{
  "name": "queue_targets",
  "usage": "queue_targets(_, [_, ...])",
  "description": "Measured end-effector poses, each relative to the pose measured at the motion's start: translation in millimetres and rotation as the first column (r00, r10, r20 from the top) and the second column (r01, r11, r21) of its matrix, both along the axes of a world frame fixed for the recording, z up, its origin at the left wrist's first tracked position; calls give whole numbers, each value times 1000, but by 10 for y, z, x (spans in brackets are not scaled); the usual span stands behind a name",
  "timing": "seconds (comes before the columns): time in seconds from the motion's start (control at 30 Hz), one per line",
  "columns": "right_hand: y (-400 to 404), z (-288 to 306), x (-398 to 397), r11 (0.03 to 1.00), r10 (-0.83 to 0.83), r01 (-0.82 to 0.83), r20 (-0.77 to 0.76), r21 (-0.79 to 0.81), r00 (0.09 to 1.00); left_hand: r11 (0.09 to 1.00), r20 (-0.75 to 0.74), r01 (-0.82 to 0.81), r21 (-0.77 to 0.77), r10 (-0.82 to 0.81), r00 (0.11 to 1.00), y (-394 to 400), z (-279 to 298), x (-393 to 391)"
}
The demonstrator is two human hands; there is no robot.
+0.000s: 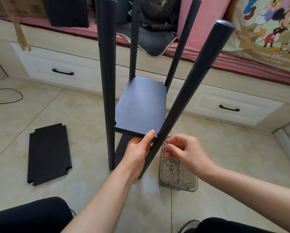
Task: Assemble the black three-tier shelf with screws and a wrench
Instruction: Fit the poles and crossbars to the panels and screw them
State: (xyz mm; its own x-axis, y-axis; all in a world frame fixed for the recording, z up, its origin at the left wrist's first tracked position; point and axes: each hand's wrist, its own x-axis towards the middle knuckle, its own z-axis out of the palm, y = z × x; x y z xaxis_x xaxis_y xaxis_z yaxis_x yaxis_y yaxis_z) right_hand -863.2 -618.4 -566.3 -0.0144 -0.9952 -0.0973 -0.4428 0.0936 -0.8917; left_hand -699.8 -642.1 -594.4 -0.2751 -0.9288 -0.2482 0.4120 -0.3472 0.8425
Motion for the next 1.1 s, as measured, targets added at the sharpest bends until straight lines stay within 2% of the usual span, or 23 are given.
queue_targets(0.23, [-10, -10, 40, 997, -62, 61, 38, 41, 997, 1000, -12, -7, 16, 7, 1000, -6, -25, -10])
queue_targets(0.53, [67, -21, 112, 993, -94, 84, -132, -81, 987, 1000, -29, -20, 8, 20, 999, -22, -61, -34])
queue_targets(0.63, [67, -13, 116, 993, -91, 79, -130, -92, 987, 999, -11, -40, 15, 40, 999, -20, -77, -49])
queue_targets(0.8, [46, -9, 117, 993, -111, 110, -10, -46, 994, 999, 18, -36, 7, 36, 999, -21, -89, -40])
queue_targets(0.87, [16, -12, 110, 995, -101, 101, 4, 24, 995, 999, 19, -38, 9, 38, 999, -16, -81, -42])
queue_targets(0.97, [-56, 14, 62, 981, -9, 11, -10, 192, 1000, 999, 14, -41, 22, 41, 999, -11, -73, -49])
queue_targets(1.1, [-106, 48, 17, 981, 105, -86, -104, 174, 989, 999, 18, -34, 24, 34, 999, -8, -79, -51])
